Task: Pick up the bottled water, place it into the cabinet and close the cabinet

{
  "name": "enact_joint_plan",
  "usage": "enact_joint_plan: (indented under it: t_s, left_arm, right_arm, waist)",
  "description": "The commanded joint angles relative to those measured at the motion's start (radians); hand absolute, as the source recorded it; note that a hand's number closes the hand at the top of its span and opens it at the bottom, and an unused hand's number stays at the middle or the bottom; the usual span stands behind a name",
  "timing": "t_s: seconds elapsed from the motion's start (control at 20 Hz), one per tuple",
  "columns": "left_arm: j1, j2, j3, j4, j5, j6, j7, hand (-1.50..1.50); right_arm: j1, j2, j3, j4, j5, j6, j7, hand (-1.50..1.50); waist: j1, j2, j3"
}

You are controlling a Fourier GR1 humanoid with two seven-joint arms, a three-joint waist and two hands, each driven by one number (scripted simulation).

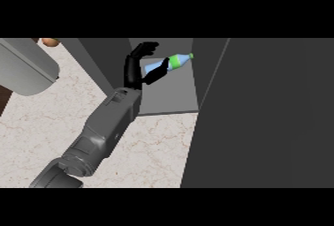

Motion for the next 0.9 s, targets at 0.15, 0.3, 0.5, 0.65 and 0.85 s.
enact_joint_plan:
  t_s: [0.15,0.3,0.5,0.65,0.85]
  left_arm:
    - [0.028,-0.002,0.045,-0.065,0.057,-0.243,-0.085,1.5]
    - [0.075,-0.002,-0.002,-0.111,0.126,-0.306,-0.102,1.5]
    - [0.087,-0.002,-0.041,-0.163,0.164,-0.398,-0.036,1.5]
    - [0.173,-0.002,-0.102,-0.265,0.205,-0.476,-0.002,1.5]
    - [0.291,-0.002,-0.154,-0.437,0.224,-0.51,0.064,1.5]
  right_arm:
    - [0.033,-0.02,0.032,-0.093,0.051,-0.015,0.053,-1.5]
    - [0.025,-0.026,-0.017,-0.102,0.002,-0.007,0.056,-1.5]
    - [0.031,-0.017,0.031,-0.1,0.081,-0.033,0.053,-1.5]
    - [0.058,-0.034,0.003,-0.068,0.06,-0.036,0.01,-1.5]
    - [0.074,-0.065,-0.029,-0.115,0.049,-0.047,0.053,-1.5]
  waist:
    - [0.027,-0.011,0.001]
    - [0.025,-0.015,0.001]
    - [0.039,-0.022,0.001]
    - [0.06,-0.03,0.002]
    - [0.083,-0.036,0.003]
